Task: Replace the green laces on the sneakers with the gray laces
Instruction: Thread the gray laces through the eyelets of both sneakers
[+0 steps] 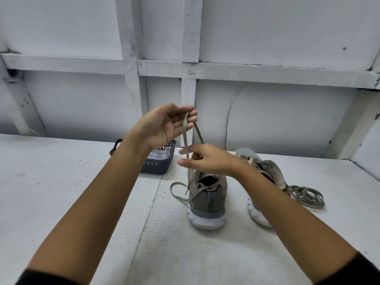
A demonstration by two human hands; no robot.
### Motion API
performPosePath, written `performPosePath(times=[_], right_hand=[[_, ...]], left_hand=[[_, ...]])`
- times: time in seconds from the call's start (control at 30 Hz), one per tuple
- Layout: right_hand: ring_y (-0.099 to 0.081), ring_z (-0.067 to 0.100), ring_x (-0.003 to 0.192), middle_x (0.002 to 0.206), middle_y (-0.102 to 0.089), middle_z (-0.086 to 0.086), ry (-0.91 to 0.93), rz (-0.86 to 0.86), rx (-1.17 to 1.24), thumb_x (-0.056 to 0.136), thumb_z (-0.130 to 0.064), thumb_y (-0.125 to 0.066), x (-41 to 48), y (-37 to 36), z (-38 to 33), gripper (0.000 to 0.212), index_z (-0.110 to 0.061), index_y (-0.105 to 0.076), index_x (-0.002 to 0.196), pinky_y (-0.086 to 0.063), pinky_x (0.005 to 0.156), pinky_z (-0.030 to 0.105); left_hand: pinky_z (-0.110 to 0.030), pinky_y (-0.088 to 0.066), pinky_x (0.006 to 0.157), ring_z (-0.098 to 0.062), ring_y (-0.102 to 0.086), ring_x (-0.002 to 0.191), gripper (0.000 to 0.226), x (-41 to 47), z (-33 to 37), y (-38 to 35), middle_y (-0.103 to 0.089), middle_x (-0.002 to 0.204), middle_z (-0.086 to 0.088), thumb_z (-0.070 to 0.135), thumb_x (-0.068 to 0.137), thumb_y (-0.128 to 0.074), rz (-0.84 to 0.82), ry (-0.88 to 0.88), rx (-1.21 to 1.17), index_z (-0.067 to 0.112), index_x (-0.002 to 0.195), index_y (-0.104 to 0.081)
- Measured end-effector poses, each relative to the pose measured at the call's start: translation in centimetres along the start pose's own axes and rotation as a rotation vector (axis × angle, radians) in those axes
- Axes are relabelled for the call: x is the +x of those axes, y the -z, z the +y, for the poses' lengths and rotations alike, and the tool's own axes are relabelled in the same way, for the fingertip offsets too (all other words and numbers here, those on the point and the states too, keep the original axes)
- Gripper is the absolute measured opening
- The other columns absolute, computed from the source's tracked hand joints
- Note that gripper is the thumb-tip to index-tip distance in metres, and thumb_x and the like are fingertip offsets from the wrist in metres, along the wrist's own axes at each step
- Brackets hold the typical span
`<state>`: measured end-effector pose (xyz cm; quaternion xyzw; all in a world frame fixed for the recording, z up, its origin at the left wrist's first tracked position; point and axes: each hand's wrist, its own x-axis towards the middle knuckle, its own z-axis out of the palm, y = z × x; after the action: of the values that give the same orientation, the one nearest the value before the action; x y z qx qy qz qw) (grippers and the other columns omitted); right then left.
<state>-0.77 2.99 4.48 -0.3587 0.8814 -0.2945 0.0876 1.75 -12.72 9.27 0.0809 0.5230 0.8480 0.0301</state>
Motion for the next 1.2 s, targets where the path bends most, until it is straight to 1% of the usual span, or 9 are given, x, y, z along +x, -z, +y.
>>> performPosePath(times=[0.1,0.17,0.3,0.37,0.53,0.77,0.9,1.07,1.2], right_hand=[[-0.049,0.006,0.053,0.070,-0.057,-0.001,-0.007,-0.002,0.155,0.095,-0.034,-0.052,1.0,0.1,-0.5,0.024,-0.016,-0.067,0.088,-0.043,0.052,0.024],[-0.046,0.003,0.044,0.065,-0.056,-0.001,-0.053,0.052,0.327,0.098,-0.023,-0.048,1.4,0.8,-0.6,0.027,-0.013,-0.064,0.079,-0.038,0.043,0.017],[-0.050,0.004,0.042,0.064,-0.057,0.005,-0.125,0.193,0.610,0.100,-0.016,-0.044,2.2,3.1,-0.6,0.029,-0.005,-0.061,0.079,-0.040,0.040,0.015],[-0.049,0.003,0.039,0.065,-0.057,0.006,-0.170,0.255,0.668,0.100,-0.015,-0.042,3.2,4.1,-0.3,0.030,-0.004,-0.059,0.078,-0.040,0.039,0.014],[-0.051,0.003,0.035,0.065,-0.056,0.007,-0.311,0.311,0.727,0.101,-0.014,-0.038,5.7,5.4,0.8,0.033,-0.005,-0.056,0.075,-0.042,0.039,0.013],[-0.054,0.009,0.041,0.068,-0.055,0.010,-0.375,0.376,0.802,0.100,-0.010,-0.037,7.6,5.7,2.1,0.029,-0.005,-0.053,0.077,-0.046,0.042,0.017],[-0.053,0.016,0.060,0.075,-0.056,0.008,-0.427,0.112,0.512,0.101,-0.025,-0.040,6.5,4.3,2.9,0.025,-0.006,-0.053,0.093,-0.042,0.053,0.024],[-0.048,0.016,0.061,0.065,-0.051,0.002,-0.369,-0.033,-0.366,0.095,-0.037,-0.045,4.9,2.0,3.5,0.038,-0.011,-0.060,0.071,-0.036,0.052,0.024],[-0.040,0.022,0.080,0.067,-0.042,0.002,-0.387,-0.009,-0.432,0.095,-0.039,-0.043,4.3,0.5,4.1,0.042,-0.019,-0.039,0.059,-0.029,0.057,0.027]], left_hand=[[-0.026,-0.059,0.070,-0.019,-0.070,0.076,0.026,1.0,-0.1,0.2,-0.067,0.090,-0.013,0.006,0.095,-0.033,0.028,-0.034,-0.045,-0.001,0.103,-0.057],[-0.030,-0.059,0.071,-0.022,-0.069,0.080,0.020,1.8,-0.7,1.0,-0.068,0.090,-0.013,0.010,0.097,-0.036,0.067,-0.043,-0.054,0.005,0.106,-0.053],[-0.033,-0.054,0.069,-0.018,-0.068,0.073,0.028,2.7,-3.9,2.9,-0.069,0.079,-0.007,0.027,0.099,-0.036,0.066,0.126,0.194,0.008,0.117,-0.046],[-0.029,-0.051,0.069,-0.015,-0.068,0.071,0.026,2.5,-5.5,3.2,-0.070,0.077,-0.004,0.030,0.100,-0.036,0.022,0.169,0.319,0.012,0.108,-0.053],[-0.017,-0.047,0.056,-0.004,-0.055,0.052,0.019,2.2,-6.9,3.9,-0.060,0.061,0.005,0.014,0.097,-0.046,-0.046,0.110,0.319,0.008,0.094,-0.063],[-0.017,-0.053,0.059,-0.006,-0.061,0.055,0.017,2.1,-7.0,5.4,-0.066,0.066,0.001,0.003,0.092,-0.047,-0.070,0.133,0.200,0.003,0.096,-0.063],[-0.022,-0.056,0.066,-0.009,-0.069,0.062,0.015,2.7,-7.7,5.3,-0.073,0.073,-0.002,0.004,0.092,-0.050,0.069,0.141,0.128,0.007,0.091,-0.065],[-0.020,-0.041,0.058,-0.006,-0.053,0.059,0.012,3.9,-8.8,4.9,-0.062,0.068,0.004,0.010,0.090,-0.059,0.226,0.121,0.295,0.014,0.089,-0.070],[-0.015,-0.046,0.050,-0.003,-0.058,0.049,0.007,4.4,-9.2,4.6,-0.066,0.060,0.004,0.006,0.085,-0.064,0.205,0.135,0.395,0.009,0.089,-0.069]])
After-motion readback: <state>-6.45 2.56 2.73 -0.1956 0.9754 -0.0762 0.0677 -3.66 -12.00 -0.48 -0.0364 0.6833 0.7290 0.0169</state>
